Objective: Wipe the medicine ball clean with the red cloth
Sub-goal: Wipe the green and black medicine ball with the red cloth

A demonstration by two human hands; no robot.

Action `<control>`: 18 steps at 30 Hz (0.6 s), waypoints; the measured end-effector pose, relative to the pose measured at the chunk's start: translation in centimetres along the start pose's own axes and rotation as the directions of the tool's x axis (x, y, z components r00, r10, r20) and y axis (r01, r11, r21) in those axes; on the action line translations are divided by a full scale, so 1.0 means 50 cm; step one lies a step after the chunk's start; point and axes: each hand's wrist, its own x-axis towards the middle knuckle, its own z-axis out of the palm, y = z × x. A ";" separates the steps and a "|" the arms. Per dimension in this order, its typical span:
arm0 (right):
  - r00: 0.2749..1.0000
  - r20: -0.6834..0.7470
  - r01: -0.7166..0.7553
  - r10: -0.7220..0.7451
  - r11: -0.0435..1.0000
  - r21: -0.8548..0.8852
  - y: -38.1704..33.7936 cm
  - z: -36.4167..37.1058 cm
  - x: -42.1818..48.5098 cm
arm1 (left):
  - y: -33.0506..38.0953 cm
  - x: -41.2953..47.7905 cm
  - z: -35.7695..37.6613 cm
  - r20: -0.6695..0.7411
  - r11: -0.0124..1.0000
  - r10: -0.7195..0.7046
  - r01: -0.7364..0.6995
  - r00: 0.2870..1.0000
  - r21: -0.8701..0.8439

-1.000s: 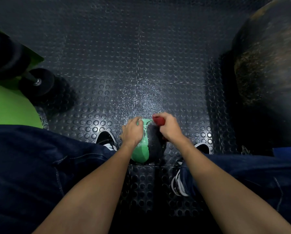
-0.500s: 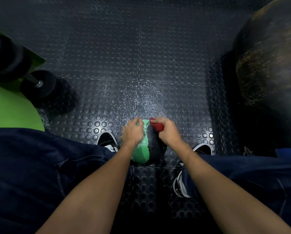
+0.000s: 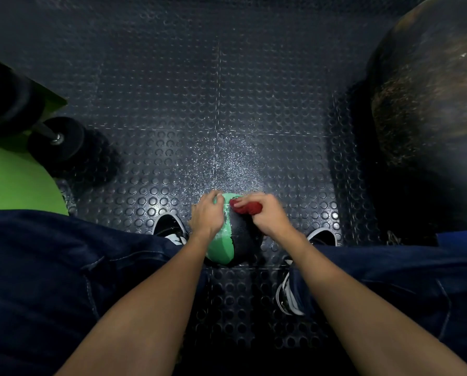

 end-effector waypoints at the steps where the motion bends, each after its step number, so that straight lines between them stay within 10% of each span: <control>1: 0.999 0.017 -0.030 0.029 0.998 0.049 -0.007 -0.015 -0.003 | 0.000 -0.002 -0.001 0.003 1.000 0.013 -0.013 1.000 -0.001; 5: 0.981 -0.167 -0.083 0.095 0.994 0.077 -0.015 -0.030 0.003 | 0.006 -0.015 -0.001 -0.002 1.000 0.011 -0.011 1.000 0.012; 9: 0.991 -0.073 0.088 -0.109 0.966 -0.244 0.015 0.021 -0.027 | 0.023 -0.024 0.005 -0.005 0.996 -0.046 0.047 0.999 0.070; 15: 0.986 -0.128 -0.086 0.108 0.983 0.163 0.010 -0.027 -0.045 | 0.007 -0.045 0.018 -0.020 0.995 0.010 -0.008 1.000 0.099; 18: 0.969 -0.196 -0.147 0.150 0.989 0.027 0.017 -0.017 -0.039 | 0.015 -0.057 0.018 0.004 0.993 -0.002 0.002 1.000 0.122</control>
